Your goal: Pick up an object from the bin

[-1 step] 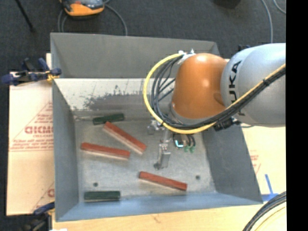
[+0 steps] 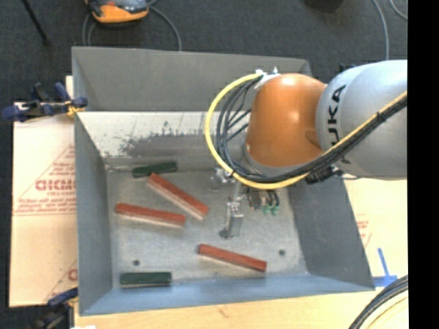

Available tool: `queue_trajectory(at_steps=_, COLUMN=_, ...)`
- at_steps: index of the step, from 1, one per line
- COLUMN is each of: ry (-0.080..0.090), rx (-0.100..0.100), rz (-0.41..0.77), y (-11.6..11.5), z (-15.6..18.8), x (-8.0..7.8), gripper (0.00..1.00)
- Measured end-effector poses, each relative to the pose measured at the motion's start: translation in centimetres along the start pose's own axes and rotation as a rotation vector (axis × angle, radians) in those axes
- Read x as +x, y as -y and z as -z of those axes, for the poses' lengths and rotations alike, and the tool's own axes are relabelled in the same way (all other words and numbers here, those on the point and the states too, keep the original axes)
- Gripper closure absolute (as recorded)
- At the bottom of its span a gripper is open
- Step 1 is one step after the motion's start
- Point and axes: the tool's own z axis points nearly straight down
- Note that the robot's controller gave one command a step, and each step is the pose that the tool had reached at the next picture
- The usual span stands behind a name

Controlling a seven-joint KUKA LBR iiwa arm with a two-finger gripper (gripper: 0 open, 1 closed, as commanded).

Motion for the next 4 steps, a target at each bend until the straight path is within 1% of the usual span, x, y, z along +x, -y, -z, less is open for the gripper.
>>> queue_trajectory(at_steps=1, ry=0.003, rx=0.0, rz=-0.004, y=2.3, z=-7.6, x=2.8, gripper=0.0)
queue_trajectory(at_steps=2, ry=-0.005, rx=0.001, rz=-0.111, y=3.3, z=-8.8, x=4.2, gripper=0.0)
queue_trajectory(at_steps=3, ry=-0.002, rx=0.003, rz=-0.031, y=3.1, z=-9.3, x=5.9, gripper=0.0)
queue_trajectory(at_steps=4, ry=0.002, rx=0.0, rz=-0.186, y=4.7, z=-12.4, x=5.6, gripper=0.0)
